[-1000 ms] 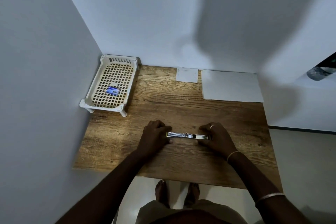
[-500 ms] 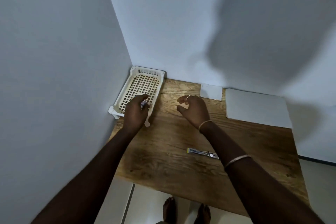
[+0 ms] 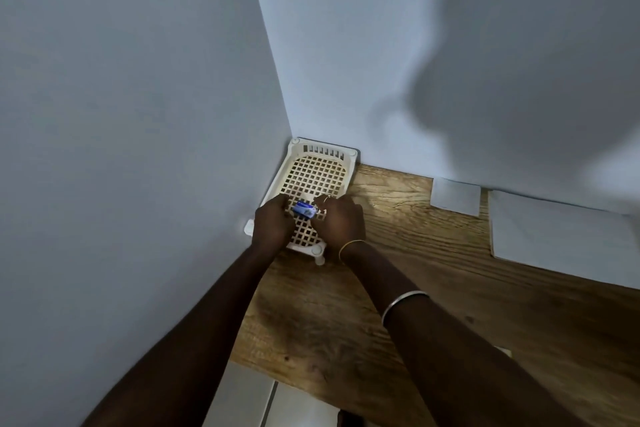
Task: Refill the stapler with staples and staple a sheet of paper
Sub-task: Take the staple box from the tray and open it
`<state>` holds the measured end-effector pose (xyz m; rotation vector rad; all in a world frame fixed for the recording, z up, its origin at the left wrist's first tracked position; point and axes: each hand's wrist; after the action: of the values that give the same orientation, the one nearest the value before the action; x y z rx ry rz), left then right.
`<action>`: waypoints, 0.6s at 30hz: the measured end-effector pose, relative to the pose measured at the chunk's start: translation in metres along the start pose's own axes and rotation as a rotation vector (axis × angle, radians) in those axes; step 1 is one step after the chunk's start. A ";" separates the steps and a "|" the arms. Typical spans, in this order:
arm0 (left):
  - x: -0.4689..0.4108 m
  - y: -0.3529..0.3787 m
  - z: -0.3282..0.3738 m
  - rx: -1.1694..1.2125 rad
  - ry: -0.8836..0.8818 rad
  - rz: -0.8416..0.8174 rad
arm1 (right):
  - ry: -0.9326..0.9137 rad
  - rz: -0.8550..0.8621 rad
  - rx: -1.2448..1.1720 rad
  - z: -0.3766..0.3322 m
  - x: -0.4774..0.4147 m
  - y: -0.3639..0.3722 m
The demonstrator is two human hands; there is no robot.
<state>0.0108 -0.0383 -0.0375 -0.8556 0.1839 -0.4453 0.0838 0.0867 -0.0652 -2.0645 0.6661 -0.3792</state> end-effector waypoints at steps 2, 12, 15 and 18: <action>-0.003 0.003 -0.002 -0.013 0.009 -0.021 | -0.020 -0.001 0.080 -0.001 -0.004 0.008; 0.000 0.005 0.003 0.050 0.018 0.026 | -0.016 0.039 -0.053 0.003 -0.004 0.002; 0.011 -0.001 0.013 0.189 0.025 0.071 | -0.004 0.066 -0.217 0.009 0.006 -0.014; 0.032 -0.002 0.027 0.412 0.016 0.090 | -0.001 0.122 -0.393 0.019 0.026 -0.035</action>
<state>0.0480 -0.0353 -0.0174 -0.4377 0.1380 -0.3883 0.1252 0.0996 -0.0454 -2.3759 0.9195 -0.1865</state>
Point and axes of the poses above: each hand's wrist, its own x-axis away from the middle knuckle, its own y-axis out of the palm, z = x × y, and after that the axes turned 6 degrees about y, right-handed
